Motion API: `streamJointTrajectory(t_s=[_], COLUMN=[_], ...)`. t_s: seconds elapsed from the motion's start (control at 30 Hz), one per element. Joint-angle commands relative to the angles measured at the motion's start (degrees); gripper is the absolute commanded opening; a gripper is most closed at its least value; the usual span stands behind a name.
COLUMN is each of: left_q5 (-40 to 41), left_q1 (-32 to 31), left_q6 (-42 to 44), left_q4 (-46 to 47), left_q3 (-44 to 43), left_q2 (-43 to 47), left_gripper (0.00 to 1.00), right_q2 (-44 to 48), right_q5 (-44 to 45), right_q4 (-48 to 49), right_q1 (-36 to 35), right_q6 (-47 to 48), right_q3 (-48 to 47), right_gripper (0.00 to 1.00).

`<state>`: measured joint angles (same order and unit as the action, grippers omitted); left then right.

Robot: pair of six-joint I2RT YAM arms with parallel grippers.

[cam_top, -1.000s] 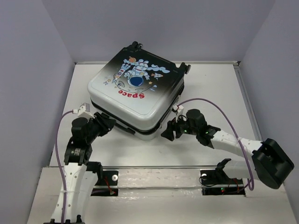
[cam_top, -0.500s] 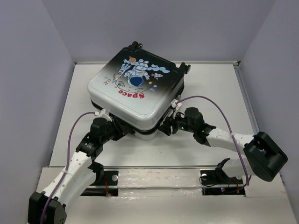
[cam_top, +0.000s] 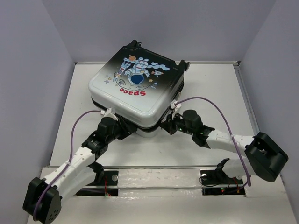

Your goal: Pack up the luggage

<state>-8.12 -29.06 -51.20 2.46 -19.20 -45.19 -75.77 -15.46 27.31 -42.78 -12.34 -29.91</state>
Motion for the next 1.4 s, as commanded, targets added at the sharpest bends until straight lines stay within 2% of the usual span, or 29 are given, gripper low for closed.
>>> streamJointTrajectory(t_s=[0.0,0.07,0.1,0.23,0.37,0.47,0.5,0.53,0.57,0.63,0.7,0.77,0.8,0.83,0.87,0.9,0.97,1.0,1.03,1.07,1.1,1.13,1.17,1.2,1.23,1.3,1.33,1.37], left_q5=[0.47,1.52,2.75,6.35,7.50,7.68,9.68,11.09,15.20,21.28,24.72,26.49,26.14,25.35,22.91,20.36,19.72,19.72,18.85,17.19,14.65,6.62,2.54,-2.64,-4.17,-6.63,-6.91,-6.39], left_q1=[-4.68,-6.26,-8.19,-13.46,-17.25,-18.66,-18.67,-18.75,-18.58,-17.79,-14.04,-9.99,-5.18,-5.13,-0.43,3.27,6.80,10.91,13.74,16.64,19.62,25.75,28.07,30.70,32.29,35.38,36.78,37.23], left_q6=[-3.38,-3.82,-3.65,-3.73,-4.70,-3.47,-2.86,-2.07,0.37,3.21,7.59,12.41,14.01,15.33,16.56,19.62,21.13,21.49,21.49,21.49,20.36,19.65,18.86,17.38,16.93,15.96,15.78,15.69], left_q4=[13.07,15.02,16.08,18.28,21.00,20.48,18.31,15.50,12.43,2.41,-8.28,-13.51,-17.36,-19.05,-20.29,-21.52,-21.27,-20.83,-20.04,-18.21,-17.06,-15.92,-14.17,-13.45,-12.75,-12.22,-11.26,-10.81], left_q3=[-2.68,-4.69,-6.88,-11.55,-14.37,-16.74,-17.09,-17.62,-19.37,-21.14,-25.26,-31.21,-33.68,-36.14,-40.96,-44.22,-46.71,-48.46,-49.26,-49.87,-50.32,-51.36,-51.81,-52.77,-53.39,-55.41,-55.85,-56.21], left_q2=[-4.55,-8.05,-9.55,-16.23,-20.11,-21.52,-20.91,-19.86,-16.54,-11.61,-3.27,2.70,3.43,3.44,2.83,-0.65,-3.58,-6.46,-7.88,-9.29,-10.78,-14.36,-16.31,-20.51,-22.81,-28.69,-30.29,-31.53], left_gripper=[0.48,0.48,0.48,0.48,0.48,0.48,0.48,0.48,0.48,0.56,0.65,0.69,0.71,0.72,0.73,0.78,0.79,0.79,0.79,0.80,0.81,0.82,0.82,0.83,0.83,0.85,0.84,0.84], right_q2=[4.13,4.84,5.54,5.98,2.22,-3.41,-4.73,-5.87,-7.88,-8.78,-8.35,-7.82,-7.47,-7.12,-6.77,-6.07,-5.53,-5.18,-4.57,-3.69,-2.55,0.41,2.10,5.77,7.55,11.24,14.30,15.46], right_q5=[6.29,10.35,14.11,20.55,23.19,31.78,39.64,42.24,43.49,43.77,40.80,37.98,34.83,33.76,32.00,26.33,24.61,24.69,25.21,25.92,26.44,26.80,27.50,29.42,30.31,33.98,34.44,34.27], right_q4=[-5.54,-11.20,-15.75,-22.21,-22.13,-21.69,-21.16,-20.29,-19.41,-17.13,-12.58,-10.27,-8.69,-8.68,-8.68,-9.11,-10.78,-11.74,-12.62,-14.89,-15.96,-17.36,-20.86,-23.07,-25.44,-32.74,-36.07,-37.32], right_q1=[-11.60,-16.08,-20.63,-29.78,-33.42,-33.42,-33.42,-33.42,-32.02,-31.31,-31.31,-31.31,-31.31,-31.31,-30.70,-30.08,-29.37,-29.37,-29.37,-29.37,-29.37,-29.37,-29.37,-28.68,-27.54,-26.39,-23.51,-21.48], right_q6=[-4.43,-6.55,-9.08,-15.86,-19.30,-20.44,-20.88,-20.97,-21.06,-21.41,-19.06,-17.38,-14.58,-13.86,-12.81,-9.93,-10.16,-10.34,-10.69,-12.60,-13.49,-14.28,-16.64,-17.88,-19.03,-22.54,-24.03,-24.40], right_q3=[-0.41,-0.59,-0.85,-2.78,-7.87,-14.28,-15.69,-16.75,-18.32,-18.87,-17.21,-15.97,-15.18,-15.09,-14.83,-14.65,-14.82,-14.83,-14.74,-14.48,-13.26,-12.37,-11.41,-9.74,-8.94,-7.54,-6.23,-5.69], right_gripper=[0.07,0.07,0.07,0.07,0.07,0.07,0.07,0.07,0.07,0.07,0.07,0.07,0.07,0.07,0.07,0.07,0.07,0.07,0.11,0.41,0.60,0.74,0.88,0.90,0.89,0.65,0.41,0.30])
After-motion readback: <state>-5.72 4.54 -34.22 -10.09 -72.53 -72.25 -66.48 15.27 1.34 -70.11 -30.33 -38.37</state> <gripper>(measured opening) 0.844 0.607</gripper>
